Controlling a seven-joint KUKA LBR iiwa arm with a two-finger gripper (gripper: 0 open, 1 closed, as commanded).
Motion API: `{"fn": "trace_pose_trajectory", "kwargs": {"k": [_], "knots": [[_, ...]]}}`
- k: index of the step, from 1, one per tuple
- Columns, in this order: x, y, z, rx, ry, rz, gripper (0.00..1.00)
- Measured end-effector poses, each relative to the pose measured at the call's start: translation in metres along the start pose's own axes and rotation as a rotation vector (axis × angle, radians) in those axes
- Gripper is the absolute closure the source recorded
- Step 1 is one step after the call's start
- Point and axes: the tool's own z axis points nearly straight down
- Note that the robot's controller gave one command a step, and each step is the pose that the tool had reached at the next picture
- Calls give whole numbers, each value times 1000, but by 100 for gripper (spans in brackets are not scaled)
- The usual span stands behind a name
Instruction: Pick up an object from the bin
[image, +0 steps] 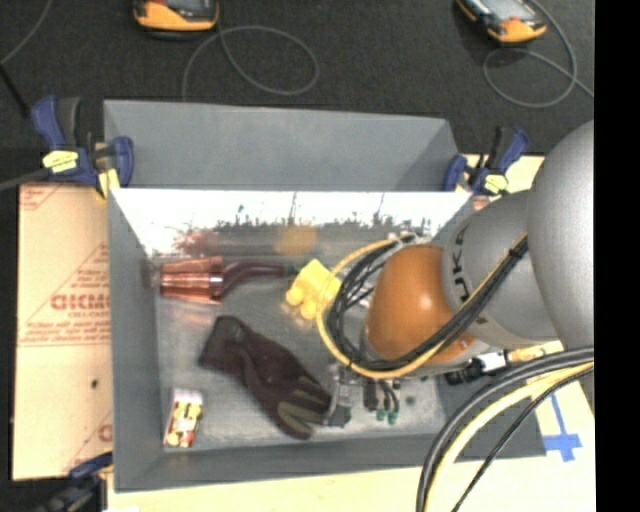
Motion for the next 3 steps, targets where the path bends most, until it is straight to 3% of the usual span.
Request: {"fn": "trace_pose_trajectory", "kwargs": {"k": [1, 2, 3], "knots": [[0, 0, 0, 0, 0, 0, 100], [2, 5, -43, 1, 4, -22, 100], [-11, 10, -65, -3, -14, -33, 100]]}}
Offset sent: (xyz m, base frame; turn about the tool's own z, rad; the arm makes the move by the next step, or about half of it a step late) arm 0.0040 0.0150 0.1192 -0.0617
